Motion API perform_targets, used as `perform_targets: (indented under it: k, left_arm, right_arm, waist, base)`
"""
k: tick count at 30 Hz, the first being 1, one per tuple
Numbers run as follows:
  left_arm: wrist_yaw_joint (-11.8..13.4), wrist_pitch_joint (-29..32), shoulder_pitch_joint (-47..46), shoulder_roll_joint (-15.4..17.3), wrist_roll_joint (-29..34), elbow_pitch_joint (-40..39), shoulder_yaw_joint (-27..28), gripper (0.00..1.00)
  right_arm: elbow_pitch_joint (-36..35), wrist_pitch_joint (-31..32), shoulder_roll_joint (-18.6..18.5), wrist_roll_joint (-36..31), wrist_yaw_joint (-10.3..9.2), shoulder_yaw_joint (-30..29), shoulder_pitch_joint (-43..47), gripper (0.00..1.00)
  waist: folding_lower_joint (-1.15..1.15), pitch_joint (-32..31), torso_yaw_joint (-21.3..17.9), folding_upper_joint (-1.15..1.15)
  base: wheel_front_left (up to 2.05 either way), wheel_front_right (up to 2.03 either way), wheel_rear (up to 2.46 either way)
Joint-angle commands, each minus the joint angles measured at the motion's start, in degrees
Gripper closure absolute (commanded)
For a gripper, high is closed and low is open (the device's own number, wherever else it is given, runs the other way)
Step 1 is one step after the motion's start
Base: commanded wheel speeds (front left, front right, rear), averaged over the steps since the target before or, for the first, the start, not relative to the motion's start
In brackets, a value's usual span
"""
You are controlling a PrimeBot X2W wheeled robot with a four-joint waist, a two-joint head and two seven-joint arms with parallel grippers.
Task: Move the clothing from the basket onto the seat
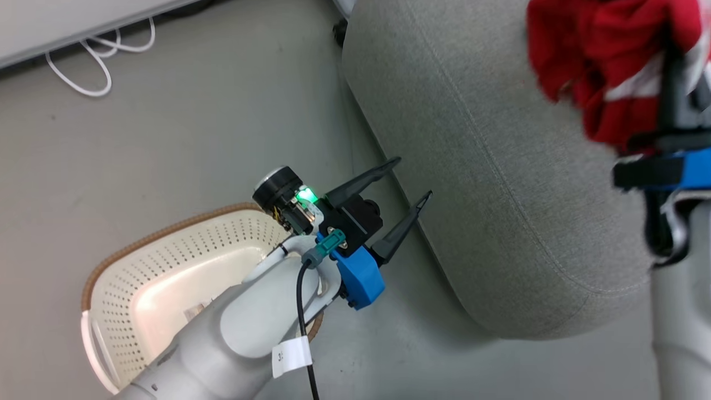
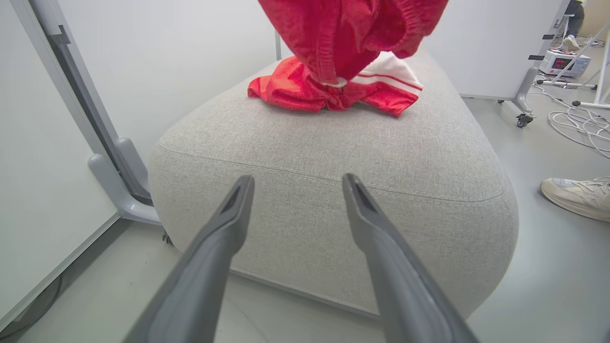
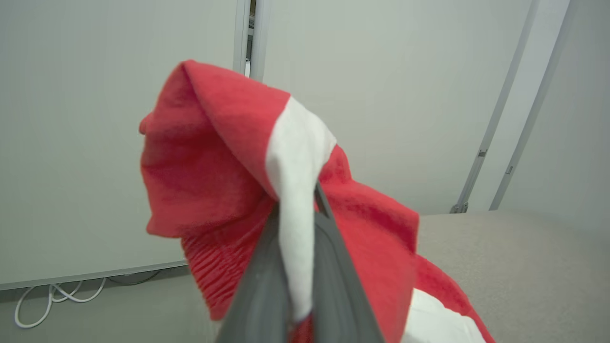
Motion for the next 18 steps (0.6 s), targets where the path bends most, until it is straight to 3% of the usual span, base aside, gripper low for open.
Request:
perform_targets:
  k: [1,11,18]
  left_arm:
    - [0.06,-0.25,-1.13,0.9,0.42,-0.4,0.21,0.0]
    - [0.71,0.91,-6.85,4.31,3.23,-3.67,0.05,0.0]
    - [1.27,3.34,-9.68,7.07,4.44,-8.15,-0.02,0.0]
  right_arm:
    - [-0.64,-0.23,-1.22,-0.06,0.01,-1.08,-2.6,1.0]
    - [-1.77,-0.23,-11.43,0.47,0.01,-13.92,-16.84,1.0]
    - [1.87,-0.22,-17.54,1.02,0.01,-21.12,-21.41,1.0]
  waist:
    - [0.0,2.84,0.01,0.0]
    - [0.0,14.2,2.01,0.0]
    - [0.0,20.56,2.54,0.0]
  base:
    - [0.0,0.0,0.0]
    - [0.0,0.0,0.0]
    - [0.0,0.0,0.0]
